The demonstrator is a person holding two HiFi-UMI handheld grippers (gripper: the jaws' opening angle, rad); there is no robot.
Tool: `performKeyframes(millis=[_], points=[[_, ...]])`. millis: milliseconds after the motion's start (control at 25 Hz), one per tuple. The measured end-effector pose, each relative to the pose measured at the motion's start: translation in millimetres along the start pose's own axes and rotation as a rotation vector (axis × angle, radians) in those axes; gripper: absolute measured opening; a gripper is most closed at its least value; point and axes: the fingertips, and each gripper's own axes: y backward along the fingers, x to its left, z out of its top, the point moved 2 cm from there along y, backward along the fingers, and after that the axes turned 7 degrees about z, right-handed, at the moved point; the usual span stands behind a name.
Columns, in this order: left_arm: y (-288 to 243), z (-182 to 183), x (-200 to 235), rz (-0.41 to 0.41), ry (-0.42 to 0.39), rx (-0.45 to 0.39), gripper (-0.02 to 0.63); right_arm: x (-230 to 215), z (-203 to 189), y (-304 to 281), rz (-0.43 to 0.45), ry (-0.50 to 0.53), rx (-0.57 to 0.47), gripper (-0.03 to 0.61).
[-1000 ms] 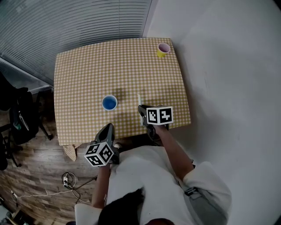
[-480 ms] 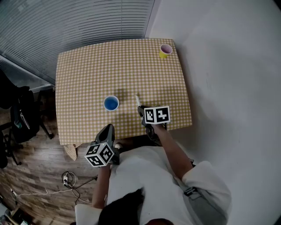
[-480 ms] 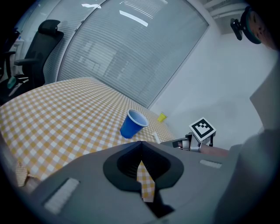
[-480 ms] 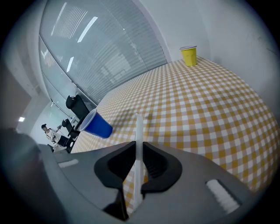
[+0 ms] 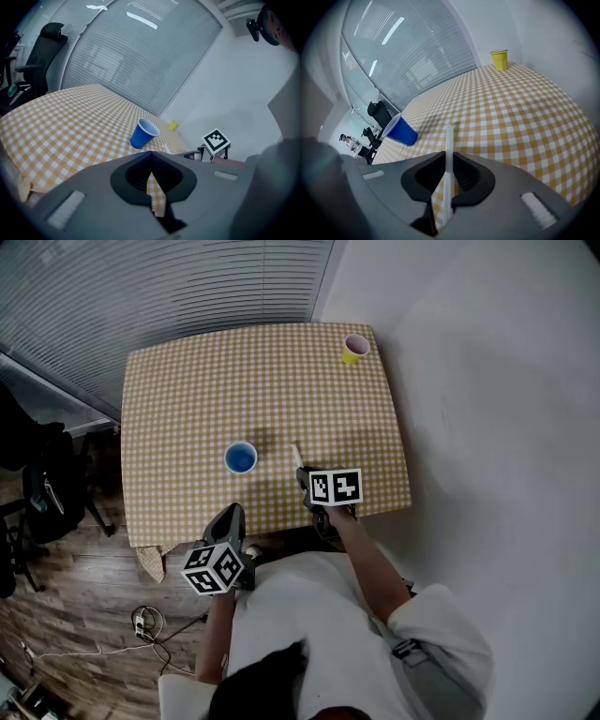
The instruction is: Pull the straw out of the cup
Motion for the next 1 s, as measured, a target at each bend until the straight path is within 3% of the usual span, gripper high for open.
performKeyframes(millis=[640,1000], points=[[6.0,2.8,0.6,-0.01,-0.017,-0.017,0.014,8.9,1.8,7.7,0.03,0.015,-0.06,0.129],[6.8,3.7,-5.9,-0.046,-0.035,-0.021,0.014,14.9,5.6,30.2,0.033,0.024,-0.141,0.13]])
